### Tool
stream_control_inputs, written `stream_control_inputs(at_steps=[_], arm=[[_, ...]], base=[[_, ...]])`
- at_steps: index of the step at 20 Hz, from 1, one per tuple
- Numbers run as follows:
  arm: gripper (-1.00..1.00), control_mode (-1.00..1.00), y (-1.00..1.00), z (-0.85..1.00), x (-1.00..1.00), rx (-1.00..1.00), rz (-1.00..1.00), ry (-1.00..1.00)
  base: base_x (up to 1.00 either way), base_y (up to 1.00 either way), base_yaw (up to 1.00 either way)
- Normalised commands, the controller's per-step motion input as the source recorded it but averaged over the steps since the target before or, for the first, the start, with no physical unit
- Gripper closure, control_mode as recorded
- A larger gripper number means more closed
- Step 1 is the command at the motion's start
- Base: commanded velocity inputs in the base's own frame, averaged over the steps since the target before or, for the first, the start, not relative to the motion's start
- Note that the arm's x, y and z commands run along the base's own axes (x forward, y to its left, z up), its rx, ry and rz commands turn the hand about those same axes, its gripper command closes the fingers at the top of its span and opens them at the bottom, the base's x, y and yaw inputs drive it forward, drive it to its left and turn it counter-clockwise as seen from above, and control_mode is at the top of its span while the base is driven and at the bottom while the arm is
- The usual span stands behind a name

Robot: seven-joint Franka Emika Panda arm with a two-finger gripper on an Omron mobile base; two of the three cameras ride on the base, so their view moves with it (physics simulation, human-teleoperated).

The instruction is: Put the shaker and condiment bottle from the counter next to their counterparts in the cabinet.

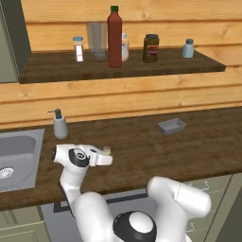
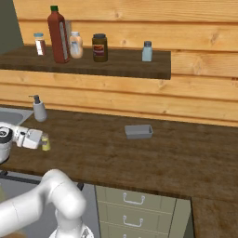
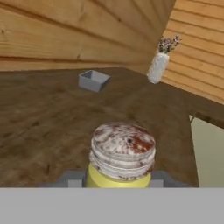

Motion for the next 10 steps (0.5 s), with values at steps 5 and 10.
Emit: stream_control_inputs(at_steps=[5, 10], arm=[[1.0, -1.0, -0.49, 0.52, -0.09, 0.12, 0.0, 0.0], [1.0, -1.0, -0.63, 0.59, -0.1, 0.14, 0.0, 0.0]], base=[[0.0, 0.0, 0.0], [0.0, 0.0, 0.0]])
